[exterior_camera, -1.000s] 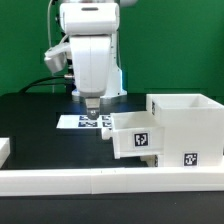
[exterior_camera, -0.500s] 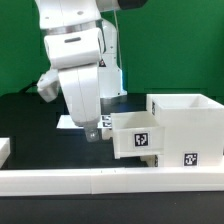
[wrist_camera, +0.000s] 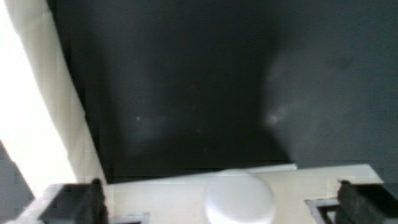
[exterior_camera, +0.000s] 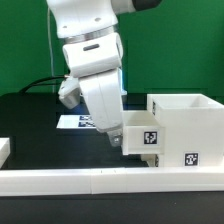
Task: Assemble drawer
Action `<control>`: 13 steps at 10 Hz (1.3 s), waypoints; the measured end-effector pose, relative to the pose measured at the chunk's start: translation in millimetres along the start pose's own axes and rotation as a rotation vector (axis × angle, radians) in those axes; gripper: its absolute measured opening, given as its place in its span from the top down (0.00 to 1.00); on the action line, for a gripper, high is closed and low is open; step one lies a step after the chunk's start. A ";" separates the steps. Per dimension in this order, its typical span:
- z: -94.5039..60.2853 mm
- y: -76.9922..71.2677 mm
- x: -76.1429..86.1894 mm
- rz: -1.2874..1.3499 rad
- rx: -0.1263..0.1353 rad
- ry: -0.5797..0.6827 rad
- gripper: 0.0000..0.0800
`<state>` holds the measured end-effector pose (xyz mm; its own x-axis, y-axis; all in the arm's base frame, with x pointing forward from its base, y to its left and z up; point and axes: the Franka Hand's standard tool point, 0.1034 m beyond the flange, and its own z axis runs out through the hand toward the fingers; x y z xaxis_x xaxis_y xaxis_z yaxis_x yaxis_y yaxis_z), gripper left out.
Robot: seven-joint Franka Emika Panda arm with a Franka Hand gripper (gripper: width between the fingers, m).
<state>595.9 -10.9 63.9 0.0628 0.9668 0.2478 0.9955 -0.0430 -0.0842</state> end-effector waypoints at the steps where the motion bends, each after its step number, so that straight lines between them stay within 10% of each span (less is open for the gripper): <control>1: 1.6 0.2 8.5 0.008 0.001 0.001 0.19; 13: 4.1 6.7 27.8 -0.033 -0.008 -0.040 0.19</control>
Offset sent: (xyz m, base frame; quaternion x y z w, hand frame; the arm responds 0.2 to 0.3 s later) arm 0.0166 0.0373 -0.0042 -0.0013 0.0117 0.0157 0.9998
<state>604.0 16.7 66.2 0.0274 0.9770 0.2113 0.9975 -0.0130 -0.0692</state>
